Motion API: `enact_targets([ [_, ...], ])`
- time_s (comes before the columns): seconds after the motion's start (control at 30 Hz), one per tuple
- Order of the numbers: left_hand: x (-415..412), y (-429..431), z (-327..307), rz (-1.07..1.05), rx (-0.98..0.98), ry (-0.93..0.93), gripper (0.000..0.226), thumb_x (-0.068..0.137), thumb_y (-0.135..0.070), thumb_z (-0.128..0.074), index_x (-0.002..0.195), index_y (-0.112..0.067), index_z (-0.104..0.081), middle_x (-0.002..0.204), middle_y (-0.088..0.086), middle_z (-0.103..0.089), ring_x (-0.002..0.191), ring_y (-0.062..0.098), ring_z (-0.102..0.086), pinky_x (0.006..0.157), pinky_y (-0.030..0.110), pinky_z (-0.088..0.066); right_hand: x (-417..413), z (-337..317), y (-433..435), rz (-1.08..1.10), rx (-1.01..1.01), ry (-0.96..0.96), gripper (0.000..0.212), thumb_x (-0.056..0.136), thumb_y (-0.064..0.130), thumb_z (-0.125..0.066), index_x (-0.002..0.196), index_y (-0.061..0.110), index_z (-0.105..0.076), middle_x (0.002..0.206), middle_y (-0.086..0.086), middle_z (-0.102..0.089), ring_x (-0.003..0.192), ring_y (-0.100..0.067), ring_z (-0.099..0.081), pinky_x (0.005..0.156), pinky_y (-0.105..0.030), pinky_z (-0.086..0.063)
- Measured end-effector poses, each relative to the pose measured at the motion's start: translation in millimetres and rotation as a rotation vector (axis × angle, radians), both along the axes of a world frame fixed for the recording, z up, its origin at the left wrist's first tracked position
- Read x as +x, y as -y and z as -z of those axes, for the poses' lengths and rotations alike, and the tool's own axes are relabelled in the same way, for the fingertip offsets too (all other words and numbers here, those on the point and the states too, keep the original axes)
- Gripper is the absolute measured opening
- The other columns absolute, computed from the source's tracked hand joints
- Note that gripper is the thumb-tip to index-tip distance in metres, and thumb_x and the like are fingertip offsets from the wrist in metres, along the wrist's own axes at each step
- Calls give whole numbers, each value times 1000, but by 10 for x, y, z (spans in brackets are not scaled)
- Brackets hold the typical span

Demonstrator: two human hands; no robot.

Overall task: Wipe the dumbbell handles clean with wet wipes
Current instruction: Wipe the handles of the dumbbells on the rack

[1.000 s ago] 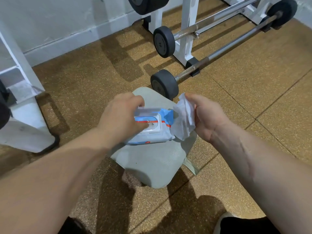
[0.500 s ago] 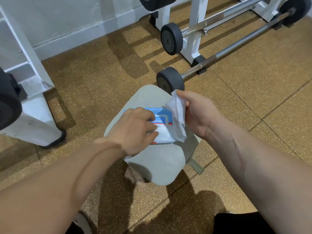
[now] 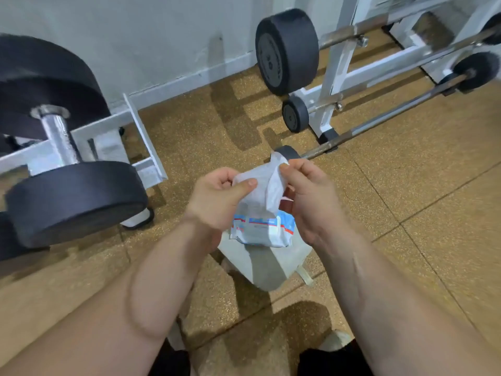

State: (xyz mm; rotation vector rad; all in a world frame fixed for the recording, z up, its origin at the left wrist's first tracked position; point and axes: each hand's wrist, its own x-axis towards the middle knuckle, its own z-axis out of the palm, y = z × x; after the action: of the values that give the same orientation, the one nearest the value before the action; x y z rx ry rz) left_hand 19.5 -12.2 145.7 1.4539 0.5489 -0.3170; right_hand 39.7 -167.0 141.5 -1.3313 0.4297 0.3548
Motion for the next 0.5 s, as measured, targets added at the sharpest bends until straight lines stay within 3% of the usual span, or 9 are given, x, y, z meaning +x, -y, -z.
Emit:
enact_targets([
  [0.07,-14,-107,-521,-22,107,-1,30,88,-8,-74,65,-17,-58,69,12,-57,60,17,-53,51,24,-39,-52,-466,-105,-91,-51,1,4,95,10,-62,99,9,-61,86,-12,-67,75,-26,-65,63,-39,-56],
  [0.13,-57,-247,-1050,-61,208,-19,30,86,-6,-75,64,-14,-56,62,4,-56,51,11,-50,43,16,-35,-116,-973,-268,-176,-74,-2,20,90,7,-66,109,12,-61,89,-15,-67,81,-32,-67,71,-46,-59],
  [0.2,-125,-449,-1550,-98,227,-66,28,84,-9,-77,65,-15,-57,64,5,-58,56,15,-52,47,19,-39,-186,-1510,-475,-256,-166,38,27,87,11,-66,111,24,-64,99,-17,-68,90,-36,-69,79,-53,-60],
  [0.27,-200,-722,-2086,-135,211,-107,20,84,-15,-78,69,-14,-65,73,6,-67,67,21,-60,60,30,-48,-246,-2053,-706,-333,-294,120,23,86,17,-63,105,30,-68,102,-7,-70,94,-31,-69,81,-57,-58],
  [0.37,-375,-1199,-2916,-125,176,-168,8,88,-16,-76,81,-19,-76,93,6,-75,88,24,-70,71,38,-57,-373,-2931,-1126,-435,-363,176,19,90,12,-60,93,29,-70,88,8,-70,85,-15,-68,77,-44,-59],
  [0.43,-516,-1534,-3418,-153,72,-212,13,90,-12,-74,80,-20,-78,96,10,-76,88,28,-73,63,36,-58,-503,-3464,-1438,-517,-350,205,18,92,10,-62,91,26,-71,80,12,-67,75,-5,-62,69,-26,-52],
  [0.5,-600,-1879,-3888,-198,-28,-228,16,89,-5,-71,81,-16,-80,93,14,-77,82,29,-73,63,36,-58,-606,-3883,-1755,-579,-341,230,8,91,22,-69,97,27,-71,88,12,-67,78,-3,-61,70,-20,-48],
])
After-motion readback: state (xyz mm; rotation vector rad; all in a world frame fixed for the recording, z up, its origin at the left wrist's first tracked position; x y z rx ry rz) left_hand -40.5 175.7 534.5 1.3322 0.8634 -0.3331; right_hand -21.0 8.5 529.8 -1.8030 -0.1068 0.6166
